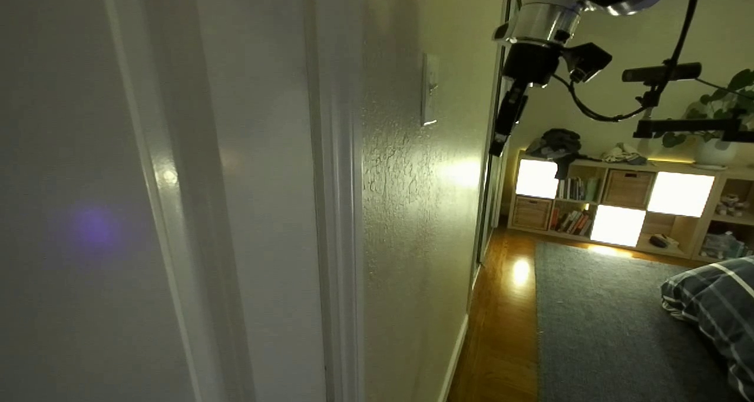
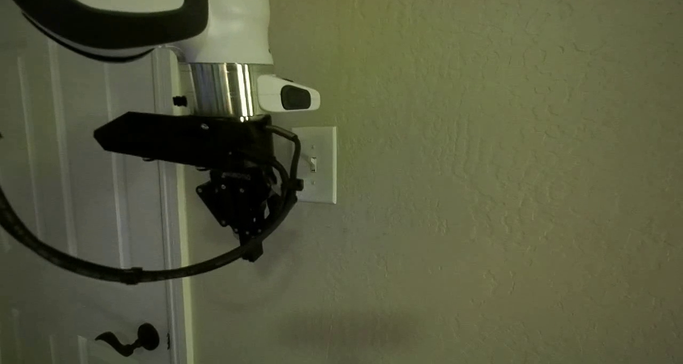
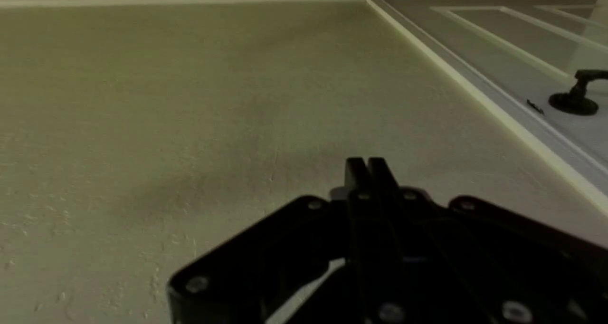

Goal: Turn on the light

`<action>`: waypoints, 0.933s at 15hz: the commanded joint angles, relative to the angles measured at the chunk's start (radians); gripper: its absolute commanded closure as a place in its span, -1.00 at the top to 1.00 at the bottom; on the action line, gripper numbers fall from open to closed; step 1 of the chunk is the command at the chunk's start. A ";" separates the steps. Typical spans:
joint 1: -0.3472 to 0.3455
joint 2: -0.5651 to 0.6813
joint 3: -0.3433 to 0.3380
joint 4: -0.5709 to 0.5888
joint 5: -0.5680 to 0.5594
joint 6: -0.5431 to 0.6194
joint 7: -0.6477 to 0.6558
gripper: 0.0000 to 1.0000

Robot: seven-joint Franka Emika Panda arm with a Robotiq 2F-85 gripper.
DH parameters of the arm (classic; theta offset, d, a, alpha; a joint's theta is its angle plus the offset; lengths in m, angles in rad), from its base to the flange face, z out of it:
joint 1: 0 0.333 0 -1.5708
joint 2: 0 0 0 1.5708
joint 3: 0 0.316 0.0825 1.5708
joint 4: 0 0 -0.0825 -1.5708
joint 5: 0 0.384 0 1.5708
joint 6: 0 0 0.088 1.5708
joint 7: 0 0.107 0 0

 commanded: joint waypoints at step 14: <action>0.003 -0.172 -0.020 -0.120 -0.072 -0.115 0.051 0.97</action>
